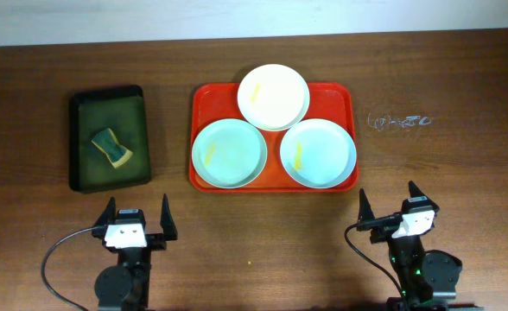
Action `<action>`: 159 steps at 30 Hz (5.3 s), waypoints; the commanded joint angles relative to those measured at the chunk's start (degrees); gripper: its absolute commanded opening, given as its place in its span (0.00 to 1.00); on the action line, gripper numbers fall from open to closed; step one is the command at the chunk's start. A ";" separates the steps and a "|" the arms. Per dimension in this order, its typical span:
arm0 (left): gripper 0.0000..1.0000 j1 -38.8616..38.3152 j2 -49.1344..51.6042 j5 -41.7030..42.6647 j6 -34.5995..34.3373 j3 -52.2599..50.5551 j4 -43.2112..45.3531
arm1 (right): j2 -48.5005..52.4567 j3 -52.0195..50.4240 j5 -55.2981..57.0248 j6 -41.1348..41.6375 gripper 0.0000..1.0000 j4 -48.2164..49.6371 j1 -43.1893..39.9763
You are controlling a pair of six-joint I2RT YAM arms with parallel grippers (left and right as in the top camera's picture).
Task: Clean dirty plates on tray and stack at the side
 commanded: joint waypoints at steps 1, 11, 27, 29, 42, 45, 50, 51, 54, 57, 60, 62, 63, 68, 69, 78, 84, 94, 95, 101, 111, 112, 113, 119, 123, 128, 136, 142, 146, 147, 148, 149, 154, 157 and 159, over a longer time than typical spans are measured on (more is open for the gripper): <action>0.99 -0.17 -0.37 0.42 -0.61 -0.33 0.09 | -0.22 -0.46 -0.11 -0.37 0.98 -0.20 0.07; 0.99 -0.17 -0.39 0.42 -0.61 -0.33 0.09 | -0.22 -0.46 -0.11 -0.37 0.98 -0.20 0.07; 0.99 -0.17 -0.39 0.42 -0.61 -0.33 0.09 | -0.22 -0.46 -0.11 -0.39 0.98 -0.20 0.07; 0.99 -0.17 -0.39 0.42 -0.61 -0.33 0.09 | -0.22 -0.46 -0.11 -0.39 0.98 -0.22 0.07; 0.99 -0.17 -0.39 0.42 -0.61 -0.33 0.09 | -0.22 -0.46 -0.11 -0.37 0.98 -0.20 0.07; 1.00 -0.17 -0.39 0.42 -0.61 -0.33 0.09 | -0.22 -0.46 -0.11 -0.37 0.98 -0.20 0.07; 0.99 -0.17 -0.39 -2.21 -0.15 -0.33 0.83 | -0.22 -0.46 -0.11 -0.39 0.98 -0.20 0.07; 0.99 -0.17 -0.39 -2.19 -0.15 -0.33 0.48 | -0.22 -0.46 -0.11 -0.37 0.98 -0.20 0.07; 0.99 -0.17 -0.39 1.40 -0.42 -0.31 4.13 | -0.22 -0.46 -0.11 -0.37 0.99 -0.20 0.07; 0.99 -0.17 -0.39 16.20 -0.37 -0.31 16.90 | -0.22 -0.46 -0.11 -0.39 0.98 -0.20 0.07; 0.99 -0.17 -0.39 23.19 -0.35 -0.31 29.51 | -0.22 -0.46 -0.11 -0.37 0.98 -0.22 0.07; 0.99 -0.17 -0.39 21.97 -0.04 -0.31 36.35 | -0.22 -0.46 -0.11 -0.39 0.98 -0.20 0.07; 0.99 -0.17 -0.37 19.39 0.04 -0.07 39.32 | -0.22 -0.46 -0.11 -0.37 0.98 -0.20 0.07; 0.99 -0.17 6.14 14.73 0.07 11.69 28.50 | -0.22 -0.46 -0.11 -0.37 0.98 -0.20 0.07; 0.99 -0.17 9.68 13.92 0.07 16.04 23.10 | -0.22 -0.46 -0.11 -0.37 0.98 -0.20 0.07; 0.99 -0.15 58.34 24.98 2.43 64.89 -19.30 | -0.22 -0.46 -0.11 -0.37 0.98 -0.22 0.07; 0.99 7.76 86.31 -2.43 -13.64 98.88 -52.19 | -0.22 -0.46 -0.11 -0.39 0.98 -0.22 0.07; 0.99 17.68 106.86 -7.21 -41.81 106.44 -57.11 | -0.22 -0.46 -0.11 -0.37 0.98 -0.20 0.07; 0.99 18.62 109.63 -3.45 -41.77 106.44 -57.13 | -0.22 -0.46 -0.11 -0.37 0.98 -0.20 0.07; 0.99 18.97 122.42 1.11 -41.77 106.44 -55.98 | -0.22 -0.46 -0.11 -0.37 0.98 -0.20 0.07; 0.85 18.95 130.92 1.49 -39.06 106.44 -47.93 | -0.22 -0.46 -0.11 -0.39 0.98 -0.20 0.07; 0.85 18.97 131.29 1.49 -37.97 106.44 -47.91 | -0.22 -0.46 -0.11 -0.39 0.98 -0.20 0.07; 0.85 18.97 131.60 1.44 -37.42 106.44 -47.95 | -0.22 -0.46 -0.11 -0.37 0.98 -0.22 0.07; 0.73 18.97 134.60 1.46 -37.46 105.26 -48.04 | -0.22 -0.46 -0.11 -0.39 0.98 -0.20 0.07; 0.22 18.97 134.57 1.46 -37.44 105.26 -47.82 | -0.22 -0.46 -0.11 -0.37 0.99 -0.20 0.07; 0.50 18.97 134.57 1.51 -37.44 105.26 -47.69 | -0.22 -0.46 -0.11 -0.37 0.98 -0.22 0.07; 0.54 18.97 134.57 5.97 -37.42 106.53 -56.89 | -0.22 -0.46 -0.11 -0.37 0.98 -0.22 0.07; 0.10 18.97 134.57 4.33 -37.42 106.53 -54.97 | -0.22 -0.46 -0.11 -0.37 0.98 -0.22 0.07; 0.99 18.97 134.57 5.62 -34.29 107.40 -59.12 | -0.22 -0.46 -0.11 -0.37 0.98 -0.20 0.07; 0.99 18.97 134.57 5.62 -33.73 108.00 -61.20 | -0.22 -0.46 -0.11 -0.37 0.98 -0.20 0.07; 0.99 18.97 134.57 5.88 -33.73 108.37 -63.08 | -0.22 -0.46 -0.11 -0.37 0.98 -0.22 0.07; 0.99 18.97 134.57 6.34 -33.73 108.41 -64.26 | -0.22 -0.46 -0.11 -0.39 0.98 -0.20 0.07; 0.13 18.97 134.57 6.45 -33.75 108.39 -64.15 | -0.22 -0.46 -0.11 -0.37 0.98 -0.20 0.07; 0.00 18.97 134.57 6.43 -33.75 108.41 -63.28 | -0.22 -0.46 -0.11 -0.39 0.98 -0.20 0.07; 0.23 18.97 134.57 6.36 -33.75 108.41 -63.10 | -0.22 -0.46 -0.11 -0.37 0.98 -0.20 0.07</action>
